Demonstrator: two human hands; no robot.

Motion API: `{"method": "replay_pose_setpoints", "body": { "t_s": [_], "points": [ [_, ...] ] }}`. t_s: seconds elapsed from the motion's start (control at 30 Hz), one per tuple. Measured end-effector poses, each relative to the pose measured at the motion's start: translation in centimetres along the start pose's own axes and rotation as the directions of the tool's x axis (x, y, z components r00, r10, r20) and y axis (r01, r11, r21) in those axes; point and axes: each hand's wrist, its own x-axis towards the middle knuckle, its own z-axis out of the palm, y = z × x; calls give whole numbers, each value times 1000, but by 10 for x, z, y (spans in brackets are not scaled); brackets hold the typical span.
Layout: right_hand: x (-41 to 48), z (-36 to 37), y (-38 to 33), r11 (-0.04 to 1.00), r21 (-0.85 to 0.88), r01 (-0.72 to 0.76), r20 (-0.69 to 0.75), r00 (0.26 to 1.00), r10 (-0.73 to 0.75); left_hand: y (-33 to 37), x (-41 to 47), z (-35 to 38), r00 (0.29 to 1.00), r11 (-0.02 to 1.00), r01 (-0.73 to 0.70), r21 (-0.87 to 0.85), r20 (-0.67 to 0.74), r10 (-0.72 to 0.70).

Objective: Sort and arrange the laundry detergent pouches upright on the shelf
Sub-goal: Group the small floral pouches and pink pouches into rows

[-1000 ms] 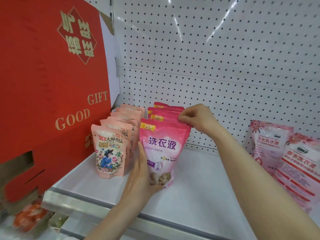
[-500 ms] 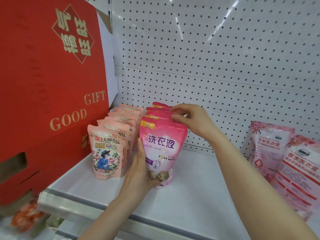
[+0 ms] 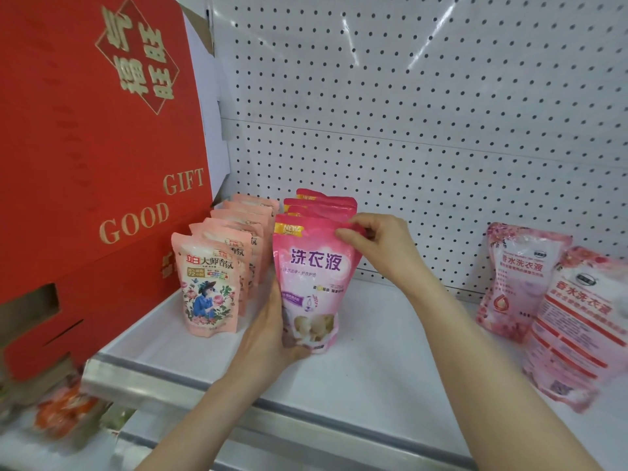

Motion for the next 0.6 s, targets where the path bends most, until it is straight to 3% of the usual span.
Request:
{"method": "replay_pose_setpoints", "body": {
  "t_s": [0.2, 0.47, 0.6],
  "points": [
    [-22, -2, -8, 989, -129, 78, -43, 996, -84, 6, -9, -11, 998, 988, -59, 140, -26, 63],
    [-104, -25, 5, 955, -298, 14, -207, 975, -78, 31, -43, -9, 949, 986, -80, 146, -290, 120],
    [-173, -51, 28, 943, -315, -106, -286, 958, 12, 57, -56, 20, 960, 974, -171, 145, -199, 198]
  ]
}}
